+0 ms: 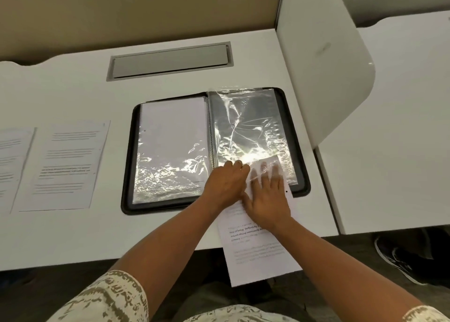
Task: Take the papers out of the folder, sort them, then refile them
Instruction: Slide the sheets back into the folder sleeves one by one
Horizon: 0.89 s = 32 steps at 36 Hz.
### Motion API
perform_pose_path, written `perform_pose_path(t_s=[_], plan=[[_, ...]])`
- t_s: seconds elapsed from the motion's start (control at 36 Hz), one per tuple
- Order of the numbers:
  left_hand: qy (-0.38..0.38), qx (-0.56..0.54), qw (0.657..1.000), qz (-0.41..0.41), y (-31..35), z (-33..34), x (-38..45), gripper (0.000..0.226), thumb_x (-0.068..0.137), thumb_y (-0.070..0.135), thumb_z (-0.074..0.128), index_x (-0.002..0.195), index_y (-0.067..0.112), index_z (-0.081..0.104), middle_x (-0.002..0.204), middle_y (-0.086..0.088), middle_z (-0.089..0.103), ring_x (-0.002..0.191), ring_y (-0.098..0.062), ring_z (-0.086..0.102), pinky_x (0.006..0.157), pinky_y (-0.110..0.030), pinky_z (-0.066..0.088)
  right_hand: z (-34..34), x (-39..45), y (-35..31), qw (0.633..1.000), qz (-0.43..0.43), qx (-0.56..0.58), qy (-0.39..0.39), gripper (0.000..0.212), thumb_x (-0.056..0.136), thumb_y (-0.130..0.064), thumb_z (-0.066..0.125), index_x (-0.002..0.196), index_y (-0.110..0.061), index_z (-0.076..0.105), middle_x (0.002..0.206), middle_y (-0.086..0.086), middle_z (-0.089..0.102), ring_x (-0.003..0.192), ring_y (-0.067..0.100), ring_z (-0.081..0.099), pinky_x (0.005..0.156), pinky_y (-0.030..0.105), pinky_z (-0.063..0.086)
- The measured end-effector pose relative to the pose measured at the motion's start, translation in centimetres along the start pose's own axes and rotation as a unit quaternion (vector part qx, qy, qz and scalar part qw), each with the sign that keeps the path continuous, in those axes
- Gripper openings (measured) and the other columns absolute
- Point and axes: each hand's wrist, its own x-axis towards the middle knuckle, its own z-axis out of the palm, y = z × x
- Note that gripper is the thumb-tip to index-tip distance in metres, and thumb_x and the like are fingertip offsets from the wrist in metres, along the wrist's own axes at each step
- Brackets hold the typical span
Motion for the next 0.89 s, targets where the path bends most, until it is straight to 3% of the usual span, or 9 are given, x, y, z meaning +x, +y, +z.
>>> perform_pose_path(t_s=[0.08, 0.17, 0.28, 0.36, 0.42, 0.5, 0.61, 0.78, 0.89], plan=[[0.018, -0.011, 0.999, 0.025, 0.3, 0.1, 0.1, 0.021, 0.081, 0.014, 0.070, 0.099, 0.013, 0.060, 0.083, -0.005, 0.061, 0.069, -0.026, 0.059, 0.048, -0.030, 0.033, -0.1, 0.6, -0.1, 0.997, -0.071, 0.000, -0.032, 0.066, 0.106, -0.050, 0.022, 0.161, -0.015, 0.013, 0.167, 0.017, 0.003, 0.153, 0.043, -0.001, 0.124, 0.054, -0.003], [0.050, -0.023, 0.998, 0.038, 0.4, 0.2, 0.0, 0.019, 0.080, 0.014, 0.072, 0.094, 0.012, 0.059, 0.078, -0.006, 0.059, 0.063, -0.026, 0.058, 0.045, -0.029, 0.035, 0.1, 1.3, 0.5, 0.999, -0.027, 0.001, -0.019, 0.063, 0.105, -0.049, 0.025, 0.161, -0.019, 0.016, 0.167, 0.018, 0.002, 0.153, 0.042, -0.008, 0.123, 0.056, -0.003], [0.096, -0.043, 0.993, 0.054, 0.3, 0.4, -0.2, 0.018, 0.082, 0.021, 0.074, 0.089, 0.012, 0.060, 0.074, -0.004, 0.058, 0.061, -0.025, 0.056, 0.043, -0.029, 0.038, -0.4, 1.8, 0.9, 0.998, 0.008, -0.050, -0.032, 0.056, 0.104, -0.043, 0.031, 0.148, -0.012, 0.047, 0.143, 0.020, 0.055, 0.135, 0.042, 0.044, 0.117, 0.057, 0.021], [0.121, -0.051, 0.990, 0.057, 0.4, 0.6, -0.3, 0.017, 0.082, 0.023, 0.074, 0.088, 0.012, 0.063, 0.074, -0.003, 0.060, 0.062, -0.023, 0.056, 0.043, -0.027, 0.037, 0.2, 1.4, 0.8, 0.997, -0.074, -0.026, -0.027, 0.069, 0.104, -0.049, 0.031, 0.161, -0.019, 0.008, 0.168, 0.014, -0.001, 0.154, 0.039, -0.010, 0.122, 0.057, -0.005], [0.124, -0.048, 0.989, 0.058, 0.5, 0.6, -0.4, 0.016, 0.087, 0.027, 0.070, 0.091, 0.013, 0.064, 0.078, -0.003, 0.062, 0.065, -0.022, 0.057, 0.044, -0.029, 0.039, 0.6, 1.1, 0.6, 0.992, -0.114, -0.032, -0.049, 0.072, 0.104, -0.053, 0.026, 0.161, -0.019, -0.002, 0.167, 0.007, -0.015, 0.150, 0.034, -0.028, 0.121, 0.059, -0.010], [0.129, -0.054, 0.988, 0.060, 0.7, 0.7, -0.5, 0.016, 0.090, 0.029, 0.067, 0.092, 0.013, 0.066, 0.081, -0.003, 0.063, 0.069, -0.021, 0.059, 0.045, -0.030, 0.042, 0.7, 1.0, -0.3, 0.988, -0.137, -0.045, -0.054, 0.075, 0.100, -0.056, 0.019, 0.161, -0.017, 0.001, 0.165, 0.008, -0.008, 0.150, 0.036, -0.026, 0.117, 0.066, -0.011], [0.149, -0.081, 0.983, 0.066, 1.0, 0.4, -0.7, 0.016, 0.088, 0.023, 0.072, 0.093, 0.008, 0.068, 0.078, -0.006, 0.062, 0.064, -0.022, 0.057, 0.042, -0.032, 0.048, 1.1, 1.5, -1.2, 0.990, -0.117, -0.079, -0.030, 0.083, 0.093, -0.058, 0.024, 0.159, -0.015, 0.001, 0.164, 0.018, 0.021, 0.153, 0.042, 0.000, 0.117, 0.071, 0.009], [0.150, -0.073, 0.984, 0.056, 0.7, -0.1, -0.8, 0.017, 0.090, 0.027, 0.069, 0.095, 0.011, 0.069, 0.084, -0.007, 0.066, 0.068, -0.022, 0.062, 0.047, -0.034, 0.050, 1.2, 2.4, -2.8, 0.992, -0.083, -0.088, -0.016, 0.094, 0.095, -0.060, 0.042, 0.158, -0.016, -0.012, 0.167, 0.018, 0.000, 0.153, 0.040, -0.010, 0.122, 0.062, 0.006], [0.147, -0.090, 0.983, 0.071, 0.4, -0.6, -1.1, 0.014, 0.087, 0.024, 0.073, 0.088, 0.010, 0.070, 0.083, -0.007, 0.065, 0.070, -0.029, 0.064, 0.051, -0.040, 0.055, 1.7, 2.7, -3.3, 0.990, -0.082, -0.106, -0.047, 0.086, 0.094, -0.062, 0.027, 0.161, -0.018, -0.006, 0.168, 0.018, -0.001, 0.152, 0.045, -0.012, 0.119, 0.066, 0.006]])
